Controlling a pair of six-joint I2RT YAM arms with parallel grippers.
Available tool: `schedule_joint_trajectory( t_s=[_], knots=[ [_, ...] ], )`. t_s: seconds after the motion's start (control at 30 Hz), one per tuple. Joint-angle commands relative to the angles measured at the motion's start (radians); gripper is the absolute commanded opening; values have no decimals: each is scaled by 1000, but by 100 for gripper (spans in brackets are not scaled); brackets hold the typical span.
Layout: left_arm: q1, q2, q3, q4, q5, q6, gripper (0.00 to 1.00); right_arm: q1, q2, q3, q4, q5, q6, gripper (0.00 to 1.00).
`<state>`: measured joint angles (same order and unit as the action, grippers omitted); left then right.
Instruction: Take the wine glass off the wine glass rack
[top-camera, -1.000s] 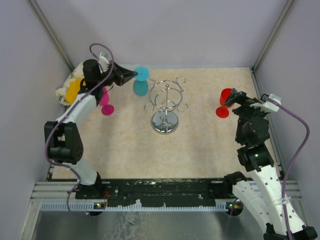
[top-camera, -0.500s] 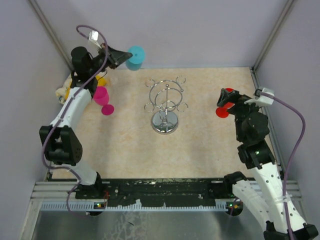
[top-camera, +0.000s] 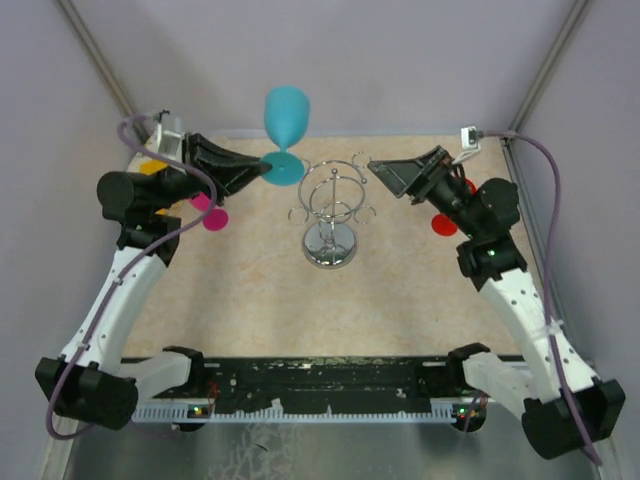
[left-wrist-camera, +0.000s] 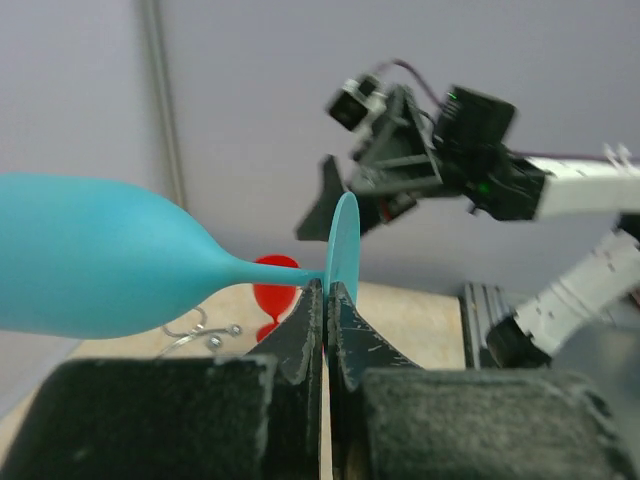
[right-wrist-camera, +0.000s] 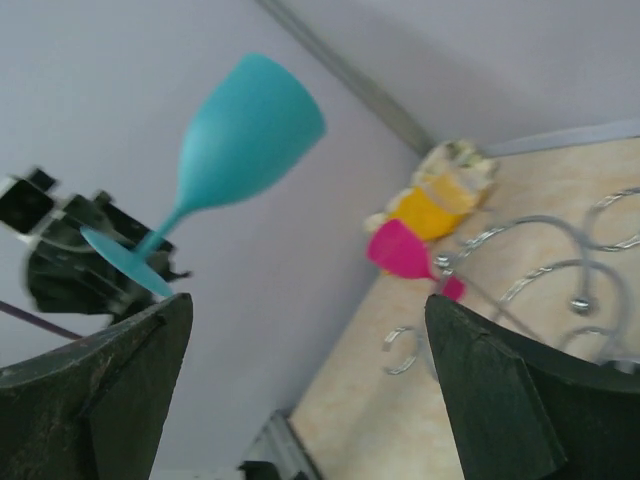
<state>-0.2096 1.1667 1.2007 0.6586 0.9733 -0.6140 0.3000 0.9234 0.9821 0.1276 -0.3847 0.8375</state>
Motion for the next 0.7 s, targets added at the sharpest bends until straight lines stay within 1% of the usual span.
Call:
schedule_joint_trajectory(
  t_s=[0.0,0.03,0.07,0.2,0.27,0.37,0.67],
  knots=[
    [-55,-120,-142,197,133,103,0,-4,119,-87,663,-337,598,99],
    [-65,-140,-158,199,148,122,0,-2,161,-91,758,-348,666,99],
    [-76,-156,-172,208,162,136,0,5,185,-84,798,-354,705,99],
    [-125,-162,-191,278,232,132,0,47,240,-69,857,-335,756,99],
    [-150,-155,-196,332,248,113,0,63,271,-69,934,-326,802,99],
    [-186,-136,-193,345,252,106,0,84,316,-57,1023,-316,864,99],
    [-260,-75,-169,333,245,122,0,117,362,-6,1038,-286,834,99]
  ],
)
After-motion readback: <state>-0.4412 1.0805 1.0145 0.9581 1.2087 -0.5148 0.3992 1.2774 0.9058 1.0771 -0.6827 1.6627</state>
